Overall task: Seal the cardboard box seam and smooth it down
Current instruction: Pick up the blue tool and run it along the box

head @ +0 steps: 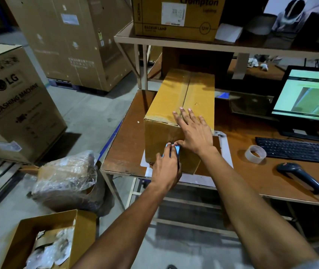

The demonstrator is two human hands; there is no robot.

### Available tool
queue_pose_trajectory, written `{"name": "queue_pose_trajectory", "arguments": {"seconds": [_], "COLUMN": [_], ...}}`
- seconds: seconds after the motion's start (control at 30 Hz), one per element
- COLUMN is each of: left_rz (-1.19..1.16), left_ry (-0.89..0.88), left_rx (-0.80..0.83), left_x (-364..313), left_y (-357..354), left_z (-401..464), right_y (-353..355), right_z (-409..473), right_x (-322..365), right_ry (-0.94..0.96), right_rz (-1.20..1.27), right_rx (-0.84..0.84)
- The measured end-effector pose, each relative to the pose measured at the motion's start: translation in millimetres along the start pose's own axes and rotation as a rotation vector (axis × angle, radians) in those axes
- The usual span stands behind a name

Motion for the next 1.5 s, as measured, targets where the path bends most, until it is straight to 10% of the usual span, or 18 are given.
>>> {"name": "queue_pose_trajectory", "arguments": {"seconds": [0.37, 0.67, 0.97, 1.17, 1.3, 1.5], "left_rz": [0.054, 0.035, -0.076, -0.202, -0.278, -0.421], "left_ry": [-0.021, -0.048, 0.049, 0.206, 0.241, 0.218], "left_rx": [0.185, -0.046, -0.136, -0.221, -0.273, -0.275], "left_x": [4, 27, 88, 149, 185, 240], "left_y": [-56, -11, 29, 42, 52, 71], "left_z": [-32, -17, -18, -16, -4, 18], "right_y": [-2, 1, 13, 3, -35, -135], "right_z": [0, -4, -10, -32, -18, 29], "right_x": [-1, -2, 3, 78, 137, 190], "right_ry": [0.01, 0.016, -0.061, 0.265, 0.242, -0.396], "right_rz": [-0.018, 0.039, 0.185, 0.334, 0.695, 1.427], "right_rx": [-0.002, -0.051, -0.361, -0.639, -0.374, 0.292]}}
Point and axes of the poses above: each hand's wrist, its own z-axis towards the middle knuckle, its own y-axis out of the back of the hand, x = y × z, the point moved 9 cm from there along z, towards the middle knuckle, and after that the axes turned 4 degrees about z, right-handed, at the moved point
